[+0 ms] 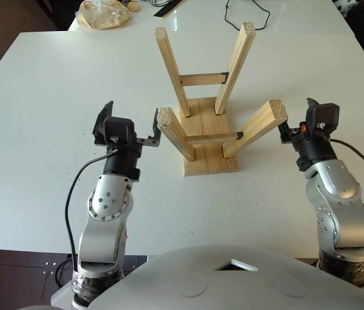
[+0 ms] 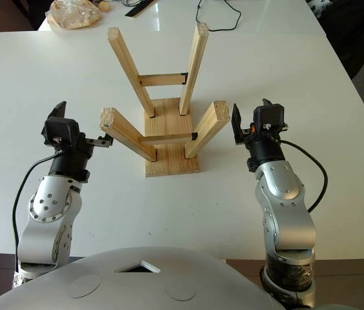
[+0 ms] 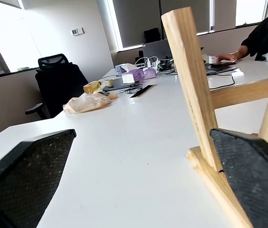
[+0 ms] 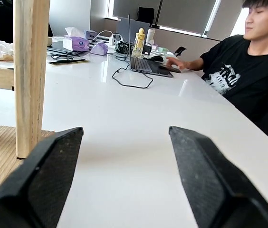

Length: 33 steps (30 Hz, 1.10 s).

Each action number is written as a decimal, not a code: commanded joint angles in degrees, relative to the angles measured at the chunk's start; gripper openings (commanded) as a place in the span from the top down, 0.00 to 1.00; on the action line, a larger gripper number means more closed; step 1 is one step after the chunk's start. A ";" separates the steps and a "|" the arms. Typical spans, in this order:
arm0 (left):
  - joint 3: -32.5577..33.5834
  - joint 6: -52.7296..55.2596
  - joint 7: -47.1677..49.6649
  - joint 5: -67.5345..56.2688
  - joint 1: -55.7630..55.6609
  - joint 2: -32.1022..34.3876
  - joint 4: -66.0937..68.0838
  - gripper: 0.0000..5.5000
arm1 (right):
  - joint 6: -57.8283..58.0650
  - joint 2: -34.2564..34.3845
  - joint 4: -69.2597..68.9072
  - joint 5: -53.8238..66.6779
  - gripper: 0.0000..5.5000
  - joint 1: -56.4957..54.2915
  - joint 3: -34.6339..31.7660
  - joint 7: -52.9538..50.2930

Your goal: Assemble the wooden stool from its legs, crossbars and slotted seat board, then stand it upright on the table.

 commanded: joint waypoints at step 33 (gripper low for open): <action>-18.68 14.18 -7.49 11.49 -10.55 -0.58 -3.75 0.05 | 11.93 11.56 5.08 -3.79 0.39 -12.35 18.25 -1.60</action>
